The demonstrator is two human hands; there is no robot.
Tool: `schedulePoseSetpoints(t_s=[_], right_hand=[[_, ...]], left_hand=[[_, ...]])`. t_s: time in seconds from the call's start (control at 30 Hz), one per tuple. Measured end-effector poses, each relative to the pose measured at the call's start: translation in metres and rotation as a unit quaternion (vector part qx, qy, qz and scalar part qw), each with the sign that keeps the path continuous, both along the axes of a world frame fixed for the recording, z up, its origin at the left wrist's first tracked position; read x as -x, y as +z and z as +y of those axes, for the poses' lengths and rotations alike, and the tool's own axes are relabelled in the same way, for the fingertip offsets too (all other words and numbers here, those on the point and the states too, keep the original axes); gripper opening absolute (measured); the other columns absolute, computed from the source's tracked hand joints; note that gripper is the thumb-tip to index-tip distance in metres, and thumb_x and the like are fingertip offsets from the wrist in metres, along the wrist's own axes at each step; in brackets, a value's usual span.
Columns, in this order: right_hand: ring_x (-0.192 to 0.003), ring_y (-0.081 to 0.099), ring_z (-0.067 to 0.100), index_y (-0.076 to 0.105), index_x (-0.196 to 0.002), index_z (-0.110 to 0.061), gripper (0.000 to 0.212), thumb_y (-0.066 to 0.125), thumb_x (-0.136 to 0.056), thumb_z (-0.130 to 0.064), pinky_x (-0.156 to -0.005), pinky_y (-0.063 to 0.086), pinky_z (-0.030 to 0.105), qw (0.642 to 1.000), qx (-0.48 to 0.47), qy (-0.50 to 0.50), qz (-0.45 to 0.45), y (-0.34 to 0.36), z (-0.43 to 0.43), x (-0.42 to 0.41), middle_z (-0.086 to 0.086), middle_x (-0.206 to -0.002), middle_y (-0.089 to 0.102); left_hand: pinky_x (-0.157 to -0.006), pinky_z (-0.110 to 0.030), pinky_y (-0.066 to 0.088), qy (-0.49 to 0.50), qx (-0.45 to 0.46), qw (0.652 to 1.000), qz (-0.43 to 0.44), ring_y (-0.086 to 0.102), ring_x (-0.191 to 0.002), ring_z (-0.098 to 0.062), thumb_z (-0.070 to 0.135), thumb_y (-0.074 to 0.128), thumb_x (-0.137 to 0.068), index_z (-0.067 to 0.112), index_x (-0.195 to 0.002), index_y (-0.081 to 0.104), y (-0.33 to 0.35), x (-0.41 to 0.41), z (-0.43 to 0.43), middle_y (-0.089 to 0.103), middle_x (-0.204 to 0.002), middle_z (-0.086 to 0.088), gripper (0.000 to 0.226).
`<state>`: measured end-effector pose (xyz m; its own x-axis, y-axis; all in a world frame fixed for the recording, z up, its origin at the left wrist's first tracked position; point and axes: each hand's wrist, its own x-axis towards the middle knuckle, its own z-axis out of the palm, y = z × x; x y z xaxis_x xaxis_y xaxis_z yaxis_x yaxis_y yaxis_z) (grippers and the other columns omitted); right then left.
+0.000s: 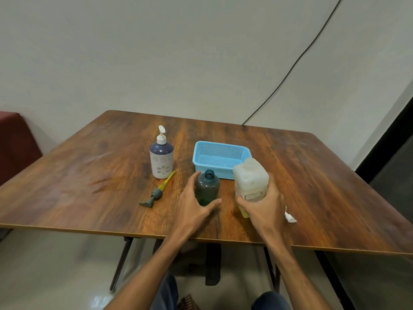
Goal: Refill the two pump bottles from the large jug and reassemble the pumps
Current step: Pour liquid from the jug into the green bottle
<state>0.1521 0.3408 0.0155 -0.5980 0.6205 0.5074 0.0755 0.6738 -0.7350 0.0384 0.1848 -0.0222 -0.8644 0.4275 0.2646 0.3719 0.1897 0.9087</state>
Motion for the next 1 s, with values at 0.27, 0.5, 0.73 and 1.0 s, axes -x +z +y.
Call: schedulePoseSetpoints(t_s=[0.27, 0.5, 0.73, 1.0], right_hand=[[-0.097, 0.062, 0.015, 0.049, -0.134, -0.030, 0.082, 0.090, -0.062, -0.032, -0.079, 0.049, 0.031, 0.989, -0.105, 0.002, -0.102, 0.011, 0.009, 0.007, -0.006, -0.116, 0.066], [-0.103, 0.064, 0.017, 0.049, -0.139, -0.028, 0.086, 0.089, -0.064, -0.031, -0.074, 0.055, 0.032, 0.967, -0.204, -0.013, -0.151, 0.025, 0.013, 0.008, -0.003, -0.126, 0.066], [-0.116, 0.063, 0.023, 0.050, -0.142, -0.022, 0.087, 0.088, -0.064, -0.026, -0.083, 0.051, 0.033, 0.943, -0.268, -0.027, -0.194, 0.038, 0.013, 0.005, 0.000, -0.138, 0.061], [-0.113, 0.064, 0.027, 0.053, -0.140, -0.017, 0.088, 0.092, -0.060, -0.024, -0.085, 0.056, 0.041, 0.923, -0.319, -0.030, -0.210, 0.047, 0.013, 0.006, 0.005, -0.135, 0.063]], left_hand=[[-0.094, -0.013, 0.039, -0.017, 0.033, 0.998, 0.053, 0.051, -0.120, -0.004, 0.034, 0.089, -0.073, 0.029, -0.142, 0.045, 0.009, 0.008, 0.000, 0.058, -0.139, 0.008, 0.081], [-0.096, -0.020, 0.048, -0.018, 0.044, 0.995, 0.087, 0.053, -0.113, -0.004, 0.032, 0.090, -0.072, 0.023, -0.145, 0.048, 0.023, 0.011, -0.008, 0.061, -0.135, 0.003, 0.085], [-0.100, -0.034, 0.053, -0.019, 0.064, 0.994, 0.092, 0.055, -0.118, -0.010, 0.037, 0.090, -0.070, 0.026, -0.148, 0.046, 0.027, 0.013, -0.010, 0.060, -0.138, 0.001, 0.090], [-0.099, -0.026, 0.049, -0.029, 0.077, 0.991, 0.101, 0.055, -0.120, -0.010, 0.039, 0.090, -0.069, 0.030, -0.148, 0.046, 0.026, 0.015, -0.009, 0.060, -0.139, 0.003, 0.090]])
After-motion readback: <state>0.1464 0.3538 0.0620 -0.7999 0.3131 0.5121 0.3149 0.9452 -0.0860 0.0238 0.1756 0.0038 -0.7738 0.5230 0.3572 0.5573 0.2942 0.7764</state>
